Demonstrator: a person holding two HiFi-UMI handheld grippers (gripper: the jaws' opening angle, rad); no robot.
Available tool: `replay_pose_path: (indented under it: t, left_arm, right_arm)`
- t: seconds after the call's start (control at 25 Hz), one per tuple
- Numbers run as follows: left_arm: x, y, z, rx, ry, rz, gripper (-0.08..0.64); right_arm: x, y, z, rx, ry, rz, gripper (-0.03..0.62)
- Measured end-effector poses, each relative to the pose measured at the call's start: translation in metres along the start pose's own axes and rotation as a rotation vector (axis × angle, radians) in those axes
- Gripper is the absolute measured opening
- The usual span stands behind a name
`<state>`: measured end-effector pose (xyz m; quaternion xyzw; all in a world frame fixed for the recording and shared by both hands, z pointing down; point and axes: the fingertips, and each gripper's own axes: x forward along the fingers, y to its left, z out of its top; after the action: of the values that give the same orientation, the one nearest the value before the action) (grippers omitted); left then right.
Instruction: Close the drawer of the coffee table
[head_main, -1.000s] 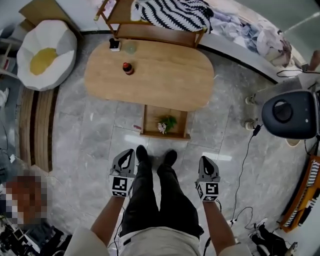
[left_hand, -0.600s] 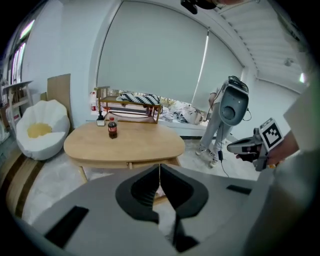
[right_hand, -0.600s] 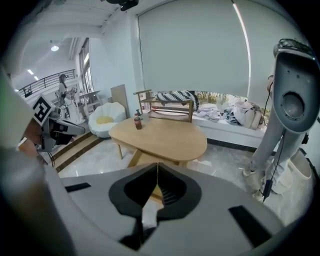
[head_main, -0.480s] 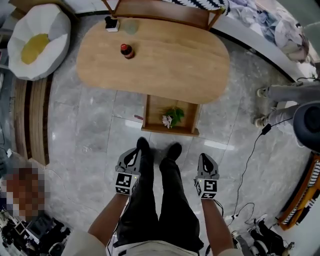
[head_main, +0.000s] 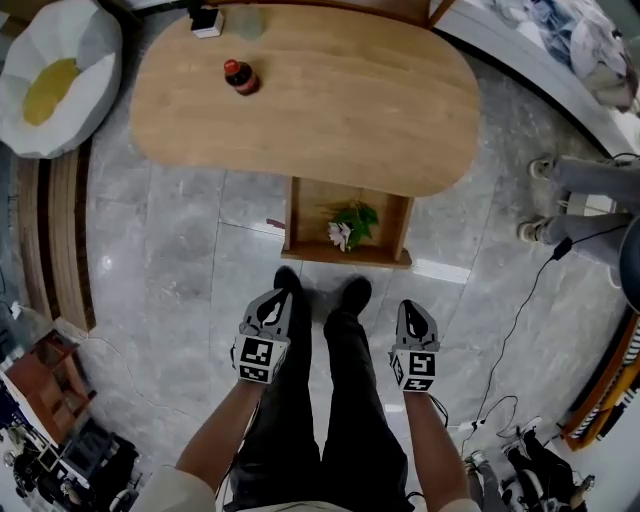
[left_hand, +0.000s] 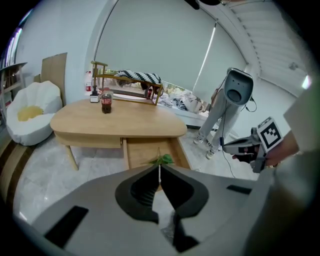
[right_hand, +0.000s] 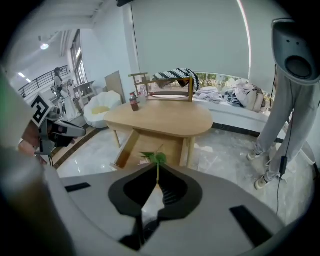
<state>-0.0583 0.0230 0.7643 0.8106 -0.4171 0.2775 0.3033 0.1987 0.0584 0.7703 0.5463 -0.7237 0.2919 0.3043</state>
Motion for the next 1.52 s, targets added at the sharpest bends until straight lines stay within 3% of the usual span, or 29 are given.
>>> replay_pose_path:
  t: [0.24,0.56,0.64,0.88,1.12,1.52]
  left_arm:
    - [0.036,0.007,-0.032,0.018,0.051,-0.016,0.024]
    - [0.077,0.016,-0.087,-0.018,0.116,-0.045,0.034]
    - [0.086,0.021,-0.103,-0.03,0.144,-0.031,0.084]
    - [0.117,0.039,-0.139,-0.064,0.188,0.008,0.087]
    - [0.148,0.051,-0.161,-0.096,0.232,0.033,0.133]
    - [0.166,0.061,-0.171,-0.213,0.22,0.097,0.176]
  right_arm:
    - [0.038,-0.004,-0.032,0.034,0.044,-0.018,0.036]
    - [0.084,-0.005,-0.073,0.084,0.103,-0.024,0.066]
    - [0.093,-0.004,-0.087,0.101,0.118,-0.026,0.07]
    - [0.121,-0.011,-0.121,0.139,0.155,-0.059,0.08]
    - [0.152,-0.013,-0.143,0.157,0.181,-0.072,0.11]
    - [0.178,-0.017,-0.15,0.175,0.174,-0.091,0.133]
